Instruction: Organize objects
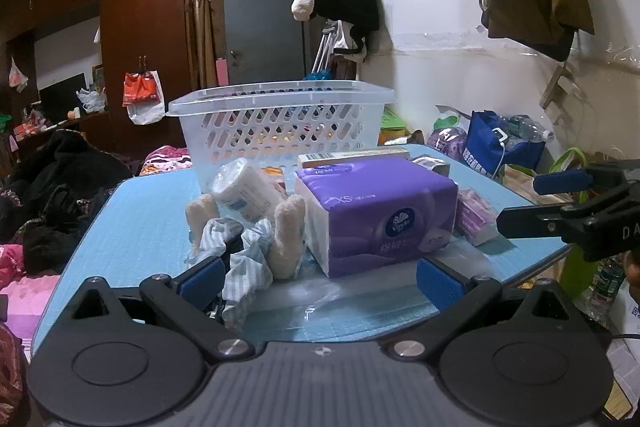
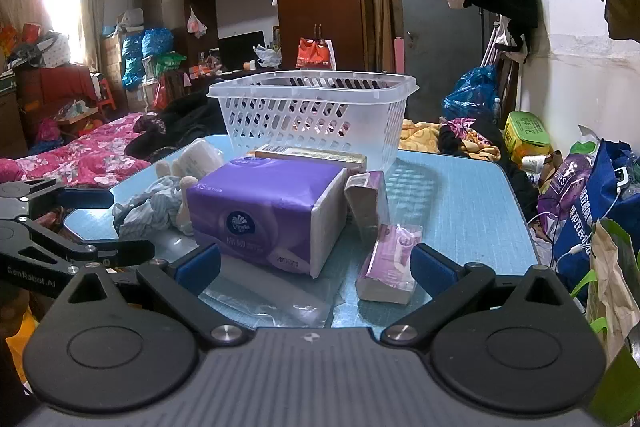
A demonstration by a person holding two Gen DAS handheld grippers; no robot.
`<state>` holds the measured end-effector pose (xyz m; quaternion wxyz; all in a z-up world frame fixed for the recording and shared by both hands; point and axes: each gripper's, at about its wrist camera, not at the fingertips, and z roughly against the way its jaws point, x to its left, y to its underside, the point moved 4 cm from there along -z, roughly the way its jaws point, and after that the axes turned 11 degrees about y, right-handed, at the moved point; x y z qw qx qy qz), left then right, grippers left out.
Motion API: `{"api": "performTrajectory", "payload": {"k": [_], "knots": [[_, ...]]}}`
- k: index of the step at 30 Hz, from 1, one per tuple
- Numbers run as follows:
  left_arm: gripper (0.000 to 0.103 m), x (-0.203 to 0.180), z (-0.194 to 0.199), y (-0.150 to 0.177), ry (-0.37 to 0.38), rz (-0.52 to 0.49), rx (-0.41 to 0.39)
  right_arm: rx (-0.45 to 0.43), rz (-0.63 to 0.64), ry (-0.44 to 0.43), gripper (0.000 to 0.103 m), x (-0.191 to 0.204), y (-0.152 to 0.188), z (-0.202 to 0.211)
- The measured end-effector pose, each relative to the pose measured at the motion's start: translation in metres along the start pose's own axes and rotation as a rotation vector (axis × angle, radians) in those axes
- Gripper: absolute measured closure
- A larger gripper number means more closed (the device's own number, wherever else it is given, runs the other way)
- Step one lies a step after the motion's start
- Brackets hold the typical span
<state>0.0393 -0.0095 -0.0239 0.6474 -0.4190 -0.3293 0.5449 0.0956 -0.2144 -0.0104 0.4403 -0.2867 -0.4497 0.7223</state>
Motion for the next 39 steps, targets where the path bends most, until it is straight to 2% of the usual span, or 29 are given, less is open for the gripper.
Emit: {"api": "performTrajectory", "payload": {"k": [39], "knots": [[0.0,0.0037,-0.0005,0.0006,-0.007,0.01,-0.006,-0.003,0.017,0.001,0.0,0.0009,0.0006,-0.0012]]}}
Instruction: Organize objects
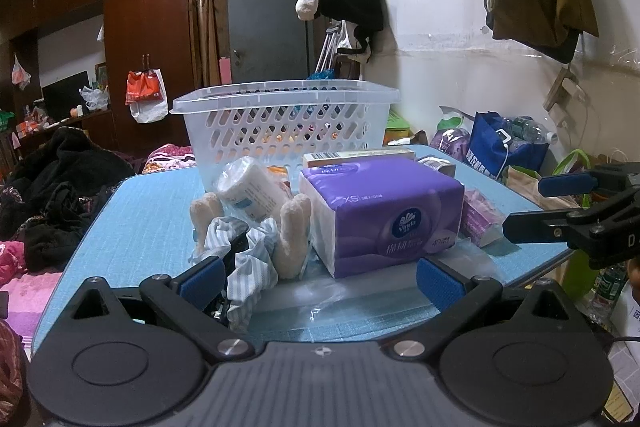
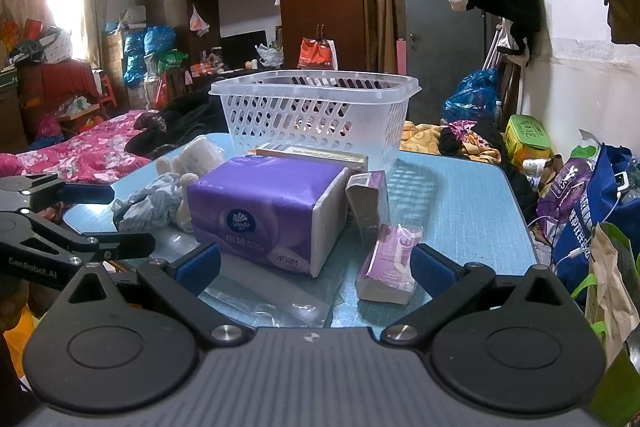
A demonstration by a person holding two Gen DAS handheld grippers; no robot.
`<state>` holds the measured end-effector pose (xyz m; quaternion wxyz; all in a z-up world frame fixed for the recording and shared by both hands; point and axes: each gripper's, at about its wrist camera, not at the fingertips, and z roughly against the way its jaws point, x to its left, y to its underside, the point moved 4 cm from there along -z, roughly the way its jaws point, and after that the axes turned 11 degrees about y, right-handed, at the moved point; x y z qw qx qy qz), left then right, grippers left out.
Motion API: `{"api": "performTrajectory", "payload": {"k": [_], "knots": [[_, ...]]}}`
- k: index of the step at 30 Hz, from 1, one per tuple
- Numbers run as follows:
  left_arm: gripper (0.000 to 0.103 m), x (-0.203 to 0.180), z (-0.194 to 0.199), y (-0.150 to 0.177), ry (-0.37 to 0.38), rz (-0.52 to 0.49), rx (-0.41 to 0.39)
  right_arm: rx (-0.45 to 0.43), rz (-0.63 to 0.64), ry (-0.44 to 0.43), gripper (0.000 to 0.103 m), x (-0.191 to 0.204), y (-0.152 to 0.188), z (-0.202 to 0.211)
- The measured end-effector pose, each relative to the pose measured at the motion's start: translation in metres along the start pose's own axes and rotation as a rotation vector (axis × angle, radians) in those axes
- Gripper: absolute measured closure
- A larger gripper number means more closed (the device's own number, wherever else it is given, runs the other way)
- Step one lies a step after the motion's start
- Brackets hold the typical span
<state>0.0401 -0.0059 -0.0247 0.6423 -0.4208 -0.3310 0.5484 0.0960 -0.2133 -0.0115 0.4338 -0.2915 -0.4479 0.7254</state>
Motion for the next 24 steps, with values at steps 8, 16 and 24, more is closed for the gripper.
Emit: {"api": "performTrajectory", "payload": {"k": [8,16,24], "knots": [[0.0,0.0011,-0.0024,0.002,0.006,-0.003,0.007,0.002,0.002,0.005,0.0,-0.0002,0.0003,-0.0012],[0.0,0.0008,-0.0039,0.0014,0.009,-0.007,0.01,0.008,0.003,0.006,0.0,0.0002,0.001,-0.0047],[0.0,-0.0002,-0.0061,-0.0003,0.01,-0.016,0.014,0.014,-0.006,-0.01,0.0,-0.0005,0.0009,-0.006]]}}
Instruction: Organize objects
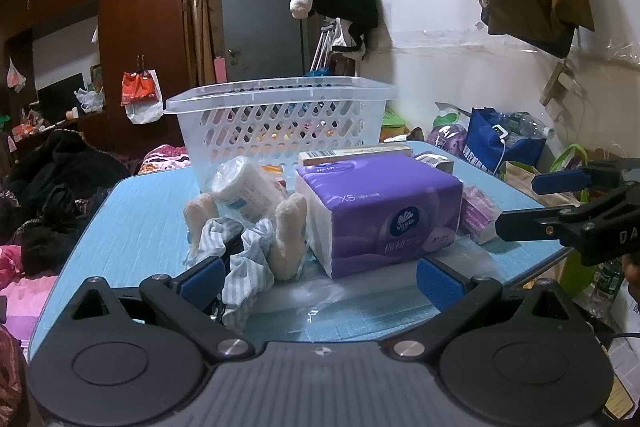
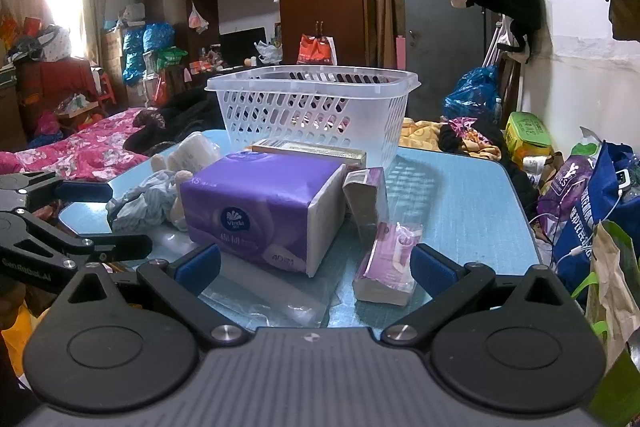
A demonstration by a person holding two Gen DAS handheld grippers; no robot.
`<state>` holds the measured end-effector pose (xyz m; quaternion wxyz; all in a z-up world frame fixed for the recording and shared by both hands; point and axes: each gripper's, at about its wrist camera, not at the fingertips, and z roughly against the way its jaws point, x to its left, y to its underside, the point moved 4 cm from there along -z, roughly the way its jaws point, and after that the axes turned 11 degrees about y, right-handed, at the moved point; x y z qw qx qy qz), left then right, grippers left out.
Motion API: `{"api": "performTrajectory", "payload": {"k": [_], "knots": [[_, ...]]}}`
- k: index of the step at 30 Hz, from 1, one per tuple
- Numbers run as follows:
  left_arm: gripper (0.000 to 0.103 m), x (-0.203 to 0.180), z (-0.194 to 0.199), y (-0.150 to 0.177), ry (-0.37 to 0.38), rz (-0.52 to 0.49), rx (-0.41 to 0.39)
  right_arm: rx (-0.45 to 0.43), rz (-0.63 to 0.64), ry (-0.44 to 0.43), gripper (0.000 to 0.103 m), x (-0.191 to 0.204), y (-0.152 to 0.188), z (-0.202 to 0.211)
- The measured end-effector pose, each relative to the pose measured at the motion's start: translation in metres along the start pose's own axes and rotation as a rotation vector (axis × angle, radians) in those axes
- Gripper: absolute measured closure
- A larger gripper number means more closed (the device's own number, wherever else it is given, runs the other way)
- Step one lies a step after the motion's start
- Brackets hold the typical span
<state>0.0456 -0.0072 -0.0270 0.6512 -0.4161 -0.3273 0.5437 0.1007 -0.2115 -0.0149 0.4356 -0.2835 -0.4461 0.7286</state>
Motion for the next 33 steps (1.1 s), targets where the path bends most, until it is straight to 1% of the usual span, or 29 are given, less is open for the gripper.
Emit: {"api": "performTrajectory", "payload": {"k": [2,14,20,24,29,32,33], "knots": [[0.0,0.002,0.0,-0.001,0.002,0.006,-0.004,-0.001,-0.001,-0.013,0.0,0.0,-0.001,0.001],[0.0,-0.002,0.005,-0.002,0.008,-0.006,-0.018,-0.017,0.003,-0.016,0.0,0.0,-0.002,0.004],[0.0,-0.005,0.006,-0.002,0.015,-0.023,-0.027,-0.022,0.003,-0.019,0.0,-0.001,-0.002,0.005],[0.0,-0.009,0.005,-0.002,0.018,-0.047,-0.023,-0.01,-0.005,-0.02,0.0,-0.003,-0.002,0.0],[0.0,-0.014,0.008,-0.003,0.026,-0.071,-0.043,-0.009,-0.011,-0.01,0.0,-0.005,-0.002,-0.001],[0.0,-0.013,0.007,-0.004,0.03,-0.066,-0.053,-0.016,-0.018,-0.01,0.0,-0.007,-0.002,-0.001],[0.0,-0.012,0.009,-0.005,0.033,-0.06,-0.068,-0.026,-0.021,-0.007,0.0,-0.007,-0.002,0.0]]}}
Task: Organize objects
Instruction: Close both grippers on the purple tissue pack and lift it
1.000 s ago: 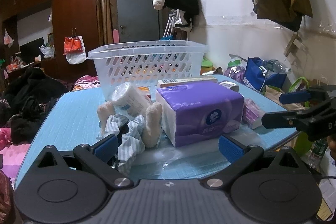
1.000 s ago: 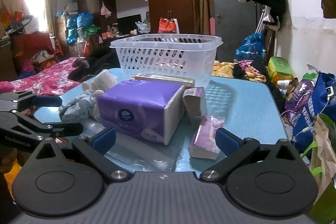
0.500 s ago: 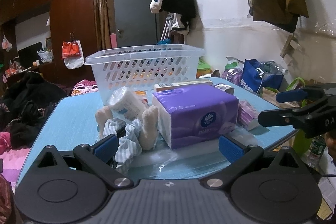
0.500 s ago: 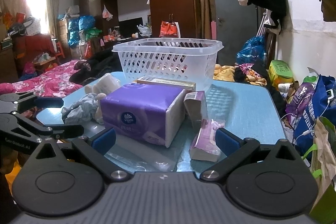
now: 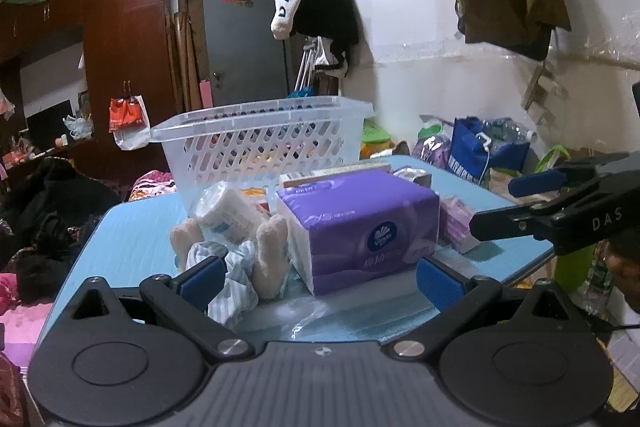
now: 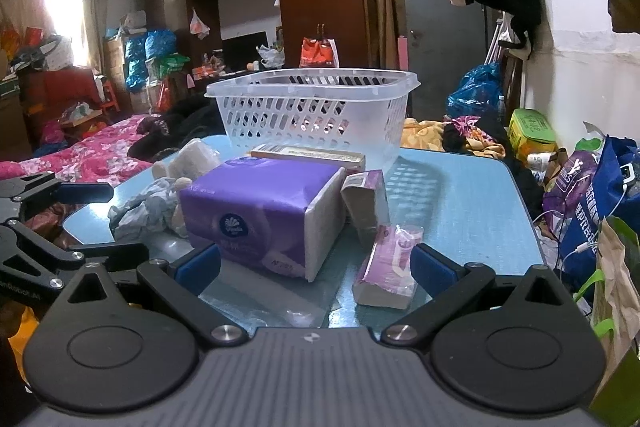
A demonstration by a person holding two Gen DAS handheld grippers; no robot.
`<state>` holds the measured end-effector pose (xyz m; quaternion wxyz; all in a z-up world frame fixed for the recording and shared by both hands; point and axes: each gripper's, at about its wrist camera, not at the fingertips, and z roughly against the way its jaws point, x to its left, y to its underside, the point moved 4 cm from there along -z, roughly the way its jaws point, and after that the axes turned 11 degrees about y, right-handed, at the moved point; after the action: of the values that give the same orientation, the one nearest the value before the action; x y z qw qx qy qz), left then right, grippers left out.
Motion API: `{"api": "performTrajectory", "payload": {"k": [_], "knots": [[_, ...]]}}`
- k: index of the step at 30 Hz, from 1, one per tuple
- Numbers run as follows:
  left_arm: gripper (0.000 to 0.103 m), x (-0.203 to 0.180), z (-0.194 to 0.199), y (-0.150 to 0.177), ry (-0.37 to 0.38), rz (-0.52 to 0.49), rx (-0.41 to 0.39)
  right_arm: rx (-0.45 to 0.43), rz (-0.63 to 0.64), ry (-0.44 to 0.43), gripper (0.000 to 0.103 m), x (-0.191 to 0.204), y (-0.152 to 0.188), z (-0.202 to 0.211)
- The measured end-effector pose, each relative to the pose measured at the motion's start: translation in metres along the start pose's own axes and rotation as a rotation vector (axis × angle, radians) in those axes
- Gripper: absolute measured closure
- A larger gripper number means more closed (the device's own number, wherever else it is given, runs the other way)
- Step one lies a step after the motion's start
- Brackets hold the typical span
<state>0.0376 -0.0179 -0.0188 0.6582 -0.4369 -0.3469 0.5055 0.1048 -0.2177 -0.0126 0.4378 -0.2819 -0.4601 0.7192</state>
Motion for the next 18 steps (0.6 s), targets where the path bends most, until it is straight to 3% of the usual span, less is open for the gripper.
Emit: {"api": "performTrajectory", "payload": {"k": [3,7,10,14,18], "knots": [[0.0,0.002,0.015,-0.005,-0.007,0.0,-0.117,-0.08,-0.013,0.028,0.0,-0.003,-0.002,0.007],[0.0,0.01,0.029,-0.013,-0.138,-0.07,-0.281,-0.252,-0.089,0.05,0.0,-0.015,-0.001,0.02],[0.0,0.019,0.022,-0.011,-0.149,-0.062,-0.245,-0.28,-0.12,0.023,0.0,-0.026,0.0,0.018],[0.003,0.021,0.016,-0.004,-0.012,-0.054,-0.224,-0.274,-0.094,0.013,0.0,-0.025,0.004,0.012],[0.016,0.023,0.006,0.001,0.033,-0.047,-0.203,-0.265,-0.025,-0.006,0.0,-0.011,0.009,0.004]]}}
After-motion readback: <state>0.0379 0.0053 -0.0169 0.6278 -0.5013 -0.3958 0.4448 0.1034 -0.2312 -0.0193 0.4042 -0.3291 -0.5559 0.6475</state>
